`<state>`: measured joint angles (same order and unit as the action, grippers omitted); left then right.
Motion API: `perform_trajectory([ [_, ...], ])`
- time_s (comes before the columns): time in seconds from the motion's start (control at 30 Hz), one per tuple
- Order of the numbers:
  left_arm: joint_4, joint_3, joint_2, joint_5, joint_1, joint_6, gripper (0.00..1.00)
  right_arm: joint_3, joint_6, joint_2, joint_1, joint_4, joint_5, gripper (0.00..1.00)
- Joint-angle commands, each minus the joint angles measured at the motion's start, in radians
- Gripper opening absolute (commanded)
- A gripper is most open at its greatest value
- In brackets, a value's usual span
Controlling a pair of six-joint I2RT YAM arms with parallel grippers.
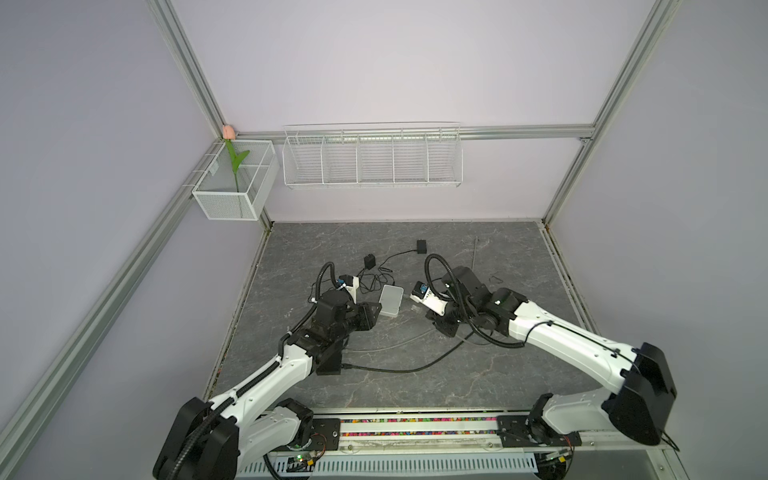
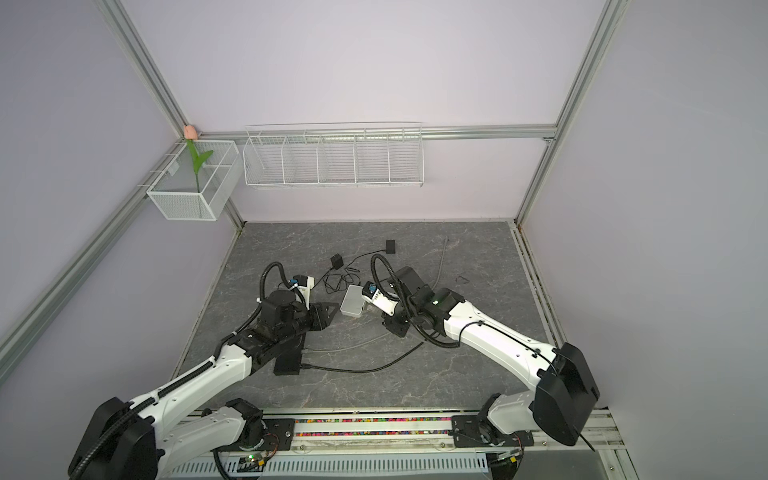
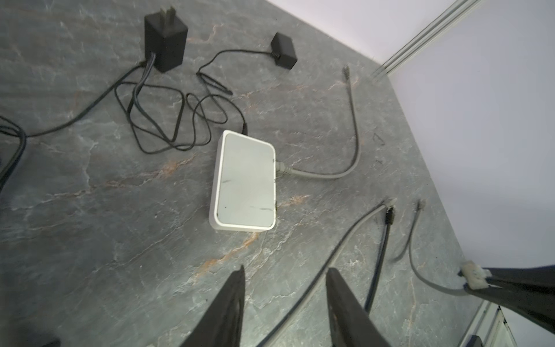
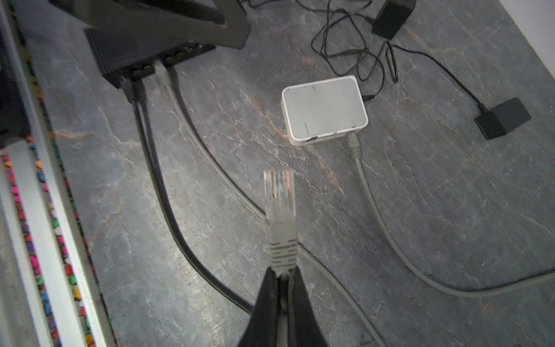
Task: Insert the plug into the switch port
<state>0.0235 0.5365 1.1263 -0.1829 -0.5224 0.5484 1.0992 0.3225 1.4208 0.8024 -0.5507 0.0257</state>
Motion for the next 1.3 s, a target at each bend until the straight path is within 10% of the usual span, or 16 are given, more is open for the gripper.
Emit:
perform_trajectory([
  [0.0, 0.016, 0.062, 0.081, -0.023, 0.045, 0.024, 0.44, 0.047, 0.054, 0.072, 0.005, -0.023, -0.115, 0.07],
  [0.63, 0.023, 0.378, 0.616, -0.186, 0.122, -0.019, 0.43, 0.246, 0.126, 0.488, 0.0, 0.026, -0.281, 0.06],
  [1.27, 0.069, 0.426, 0.733, -0.244, 0.125, -0.008, 0.36, 0.265, 0.136, 0.564, -0.016, 0.089, -0.218, 0.06],
])
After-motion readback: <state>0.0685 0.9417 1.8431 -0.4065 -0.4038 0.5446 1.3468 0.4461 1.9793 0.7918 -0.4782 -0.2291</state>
